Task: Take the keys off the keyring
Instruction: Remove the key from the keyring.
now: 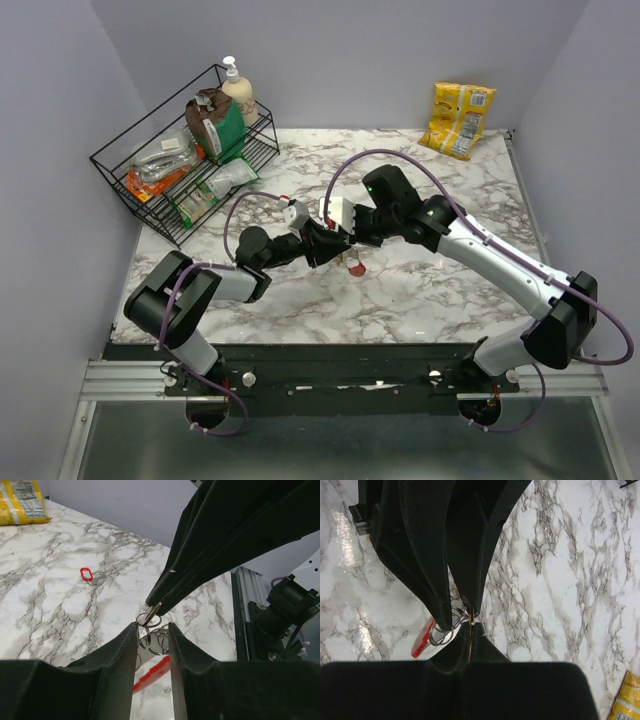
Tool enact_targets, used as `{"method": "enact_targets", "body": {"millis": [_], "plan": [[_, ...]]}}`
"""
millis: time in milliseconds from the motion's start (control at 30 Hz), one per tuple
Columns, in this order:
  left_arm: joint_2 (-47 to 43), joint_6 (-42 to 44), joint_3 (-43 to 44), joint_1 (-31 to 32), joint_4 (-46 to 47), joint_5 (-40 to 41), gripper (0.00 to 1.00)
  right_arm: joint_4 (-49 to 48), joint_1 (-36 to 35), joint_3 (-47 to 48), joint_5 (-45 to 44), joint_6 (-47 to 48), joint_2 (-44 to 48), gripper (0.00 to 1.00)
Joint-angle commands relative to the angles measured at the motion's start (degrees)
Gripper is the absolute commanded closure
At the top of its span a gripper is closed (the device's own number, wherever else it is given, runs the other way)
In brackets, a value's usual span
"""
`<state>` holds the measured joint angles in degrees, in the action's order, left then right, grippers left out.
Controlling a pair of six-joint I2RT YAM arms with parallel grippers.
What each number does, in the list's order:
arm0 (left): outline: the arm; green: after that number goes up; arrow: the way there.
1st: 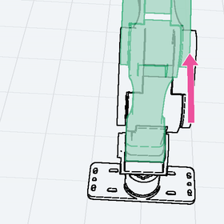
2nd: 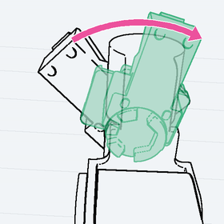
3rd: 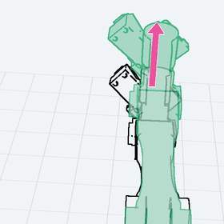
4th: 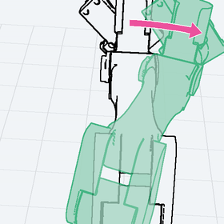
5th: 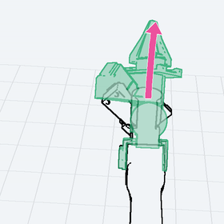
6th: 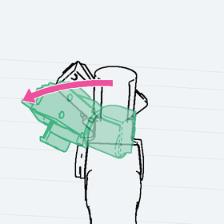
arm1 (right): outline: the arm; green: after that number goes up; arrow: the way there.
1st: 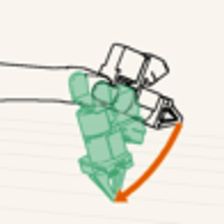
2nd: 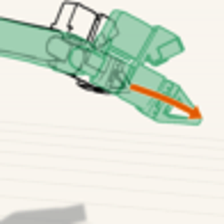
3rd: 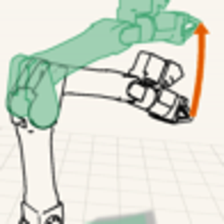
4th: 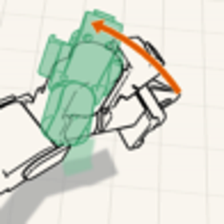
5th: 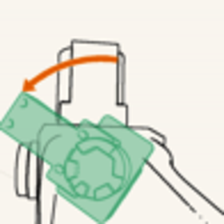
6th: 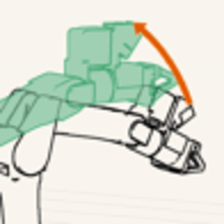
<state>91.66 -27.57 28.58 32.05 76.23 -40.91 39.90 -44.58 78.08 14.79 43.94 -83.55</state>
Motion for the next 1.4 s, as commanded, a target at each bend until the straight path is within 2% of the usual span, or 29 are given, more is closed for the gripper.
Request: {"method": "enact_targets", "body": {"millis": [0, 167, 433, 567, 633, 733, 1000, 1233, 1367], "plan": [[0.89, -1.43, 1.22, -0.06, 17.55, -2.69, 0.63, -2.11, -0.33, -0.48, -0.2, 0.0, 1.63, 0.99], [1.24, -1.69, 1.22, -0.06, 17.82, -3.13, 0.76, -2.37, -0.34, -0.04, -1.42, 0.09, 1.72, 0.99], [1.15, -2.05, 1.04, -0.15, 18.7, -3.83, 0.77, -3.6, -0.25, -1.0, -4.85, -0.17, 2.69, 0.99], [0.98, -2.4, 1.04, -0.24, 19.05, -4.18, 0.86, -4.39, -0.16, -1.88, -5.47, -0.17, 2.78, 0.99], [0.98, -2.49, 1.13, -0.24, 19.14, -4.62, 0.87, -4.92, 0.02, -2.23, -6.08, -0.44, 2.86, 0.99], [0.72, -1.87, 0.87, -0.5, 18.87, -4.71, 1.0, -5.88, 0.81, -2.06, -6.26, -1.14, 2.86, 0.99], [-0.25, -0.12, 0.08, -1.2, 18.35, -2.52, 1.0, -6.33, 1.25, -1.71, -6.0, -3.33, 2.51, 0.99], [-3.94, 8.23, -1.94, -1.2, 12.03, 6.27, 1.0, -5.62, 1.25, -5.56, -6.44, -3.95, 3.04, 0.99], [-5.08, 11.57, -3.17, -1.2, 11.49, 10.23, 1.0, -5.27, 1.25, -6.8, -6.18, -4.39, 3.74, 0.99]]}}
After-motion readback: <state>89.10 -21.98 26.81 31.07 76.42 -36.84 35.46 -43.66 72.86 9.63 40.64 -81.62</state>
